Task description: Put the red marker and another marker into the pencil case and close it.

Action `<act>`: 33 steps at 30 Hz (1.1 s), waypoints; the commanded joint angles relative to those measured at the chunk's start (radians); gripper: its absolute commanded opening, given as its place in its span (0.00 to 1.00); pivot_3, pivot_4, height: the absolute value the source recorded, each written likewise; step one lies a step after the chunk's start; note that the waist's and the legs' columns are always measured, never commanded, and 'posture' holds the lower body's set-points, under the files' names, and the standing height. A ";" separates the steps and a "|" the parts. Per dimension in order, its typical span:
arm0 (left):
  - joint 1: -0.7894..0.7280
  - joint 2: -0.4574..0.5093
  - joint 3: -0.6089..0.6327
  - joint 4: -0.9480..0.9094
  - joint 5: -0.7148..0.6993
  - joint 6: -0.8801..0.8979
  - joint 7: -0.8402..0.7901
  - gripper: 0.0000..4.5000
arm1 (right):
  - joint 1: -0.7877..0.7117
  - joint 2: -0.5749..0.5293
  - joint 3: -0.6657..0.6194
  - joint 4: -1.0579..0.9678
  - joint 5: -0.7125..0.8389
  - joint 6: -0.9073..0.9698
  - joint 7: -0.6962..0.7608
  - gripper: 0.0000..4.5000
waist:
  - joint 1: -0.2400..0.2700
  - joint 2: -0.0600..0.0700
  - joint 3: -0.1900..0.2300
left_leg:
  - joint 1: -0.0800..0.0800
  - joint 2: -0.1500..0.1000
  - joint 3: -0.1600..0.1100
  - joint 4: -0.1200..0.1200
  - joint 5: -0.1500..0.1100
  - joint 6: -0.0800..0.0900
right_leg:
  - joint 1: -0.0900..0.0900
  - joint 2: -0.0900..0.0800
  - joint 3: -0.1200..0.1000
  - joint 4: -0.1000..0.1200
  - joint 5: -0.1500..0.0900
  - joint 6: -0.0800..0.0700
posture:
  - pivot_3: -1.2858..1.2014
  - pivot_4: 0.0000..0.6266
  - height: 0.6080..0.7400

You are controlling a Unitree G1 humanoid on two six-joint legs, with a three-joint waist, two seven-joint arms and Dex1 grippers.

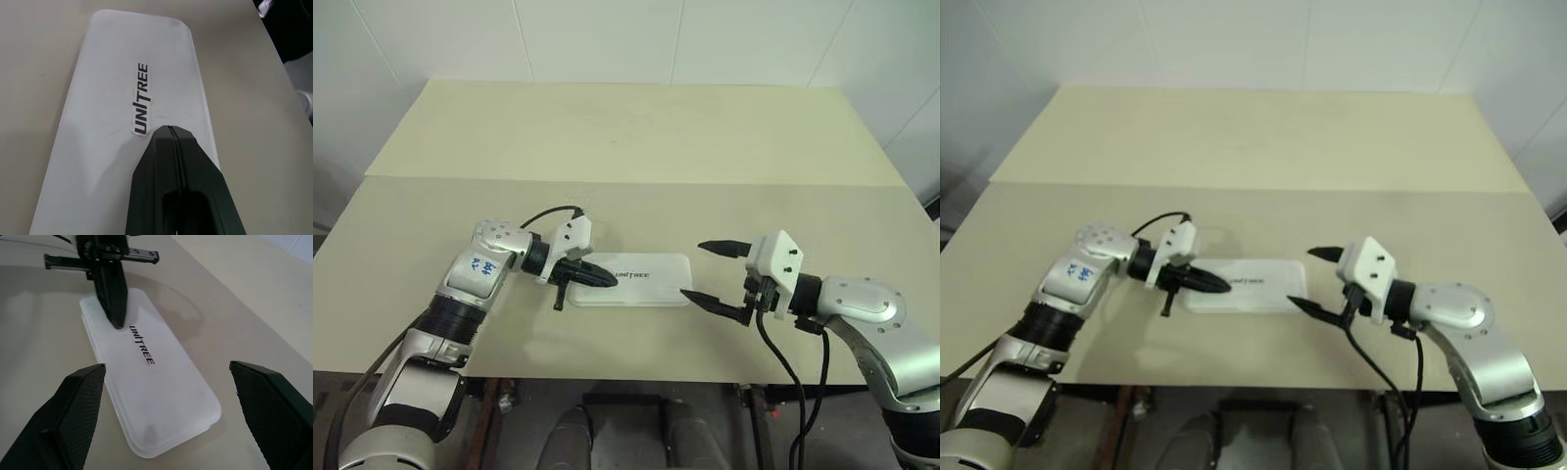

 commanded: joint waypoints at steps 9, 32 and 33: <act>0.073 0.138 0.226 -0.177 -0.202 0.102 -0.040 0.28 | -0.096 0.010 0.004 0.094 -0.015 -0.127 0.062 0.96 | -0.004 0.000 0.000 | -0.001 0.000 0.000 -0.002 0.000 0.000 | -0.003 0.000 0.000 0.000 0.000 0.001 | 0.52 0.24 1.00; 0.161 0.098 0.315 -0.264 -0.247 0.022 0.125 0.99 | -0.195 -0.036 -0.036 0.291 -0.068 -0.238 0.081 0.96 | -0.002 0.000 0.000 | -0.001 0.000 0.000 -0.002 0.000 0.000 | -0.003 0.000 0.000 0.000 0.000 0.001 | 0.52 0.24 1.00; 0.162 0.095 0.310 -0.250 -0.241 0.011 0.121 0.99 | -0.192 -0.033 -0.035 0.293 -0.073 -0.241 0.074 0.96 | -0.001 0.000 0.000 | -0.001 0.000 0.000 -0.002 0.000 0.000 | -0.003 0.000 0.000 0.000 0.000 0.001 | 0.52 0.24 1.00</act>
